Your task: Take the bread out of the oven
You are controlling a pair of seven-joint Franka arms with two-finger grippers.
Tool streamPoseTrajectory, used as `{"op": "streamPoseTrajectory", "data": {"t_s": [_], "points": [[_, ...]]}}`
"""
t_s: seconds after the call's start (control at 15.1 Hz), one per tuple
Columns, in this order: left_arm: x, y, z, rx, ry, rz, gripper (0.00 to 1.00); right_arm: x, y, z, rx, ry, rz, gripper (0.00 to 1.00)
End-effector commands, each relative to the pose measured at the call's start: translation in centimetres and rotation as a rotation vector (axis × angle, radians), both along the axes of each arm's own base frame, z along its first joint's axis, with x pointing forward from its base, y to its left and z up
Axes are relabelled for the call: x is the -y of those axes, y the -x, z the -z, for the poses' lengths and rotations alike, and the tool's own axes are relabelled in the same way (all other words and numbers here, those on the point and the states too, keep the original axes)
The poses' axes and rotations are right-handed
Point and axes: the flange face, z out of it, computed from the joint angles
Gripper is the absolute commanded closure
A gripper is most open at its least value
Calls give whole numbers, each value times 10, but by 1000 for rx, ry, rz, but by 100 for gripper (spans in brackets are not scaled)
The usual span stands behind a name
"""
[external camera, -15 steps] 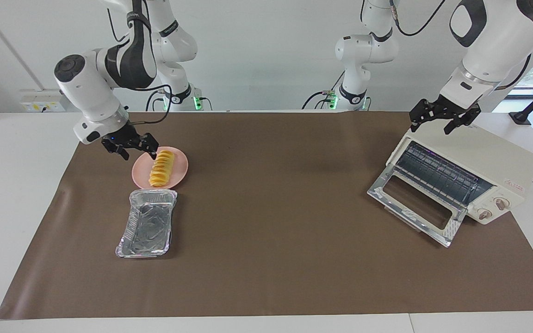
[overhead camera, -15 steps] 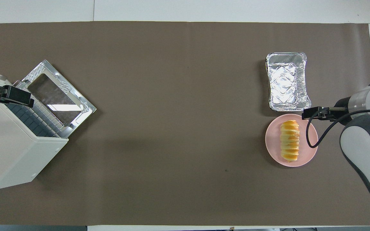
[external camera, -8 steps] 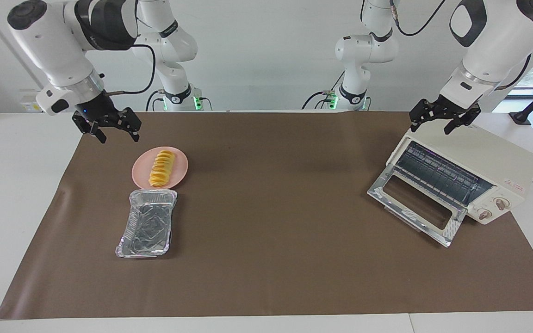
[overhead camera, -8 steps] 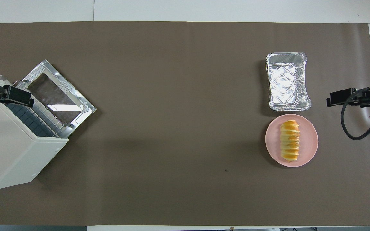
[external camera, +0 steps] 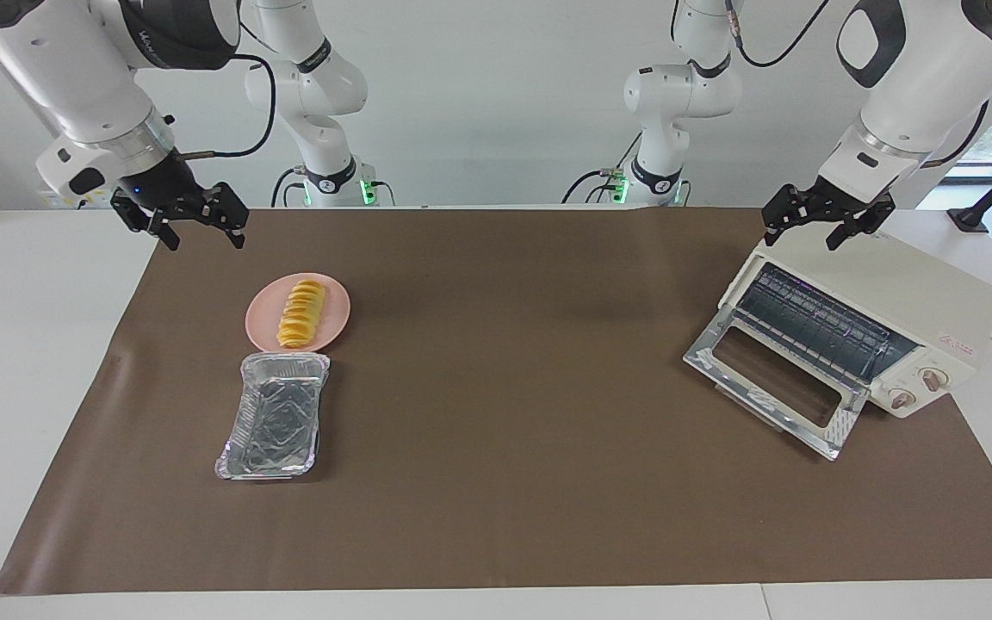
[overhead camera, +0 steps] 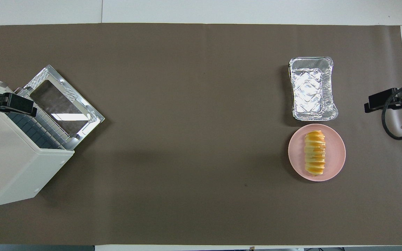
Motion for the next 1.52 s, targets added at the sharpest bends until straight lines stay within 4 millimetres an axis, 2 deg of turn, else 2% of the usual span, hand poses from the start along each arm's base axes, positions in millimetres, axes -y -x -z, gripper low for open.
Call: {"op": "streamPoseTrajectory", "data": {"t_s": [0.0,0.46,0.73,1.26,1.45], "points": [[-2,5,-3,16,-13,-11,0,2,2,-3,-21,16,10,0],[-2,5,-3,16,-13,-11,0,-3,-1,0,11,18,6,0],[-2,5,-3,18,-12,-11,0,4,3,3,3,17,7,0],[-2,5,-3,16,-13,-11,0,9,12,-8,-46,20,16,0],[-2,5,-3,18,-12,-11,0,22,12,-9,-42,64,28,0]]}}
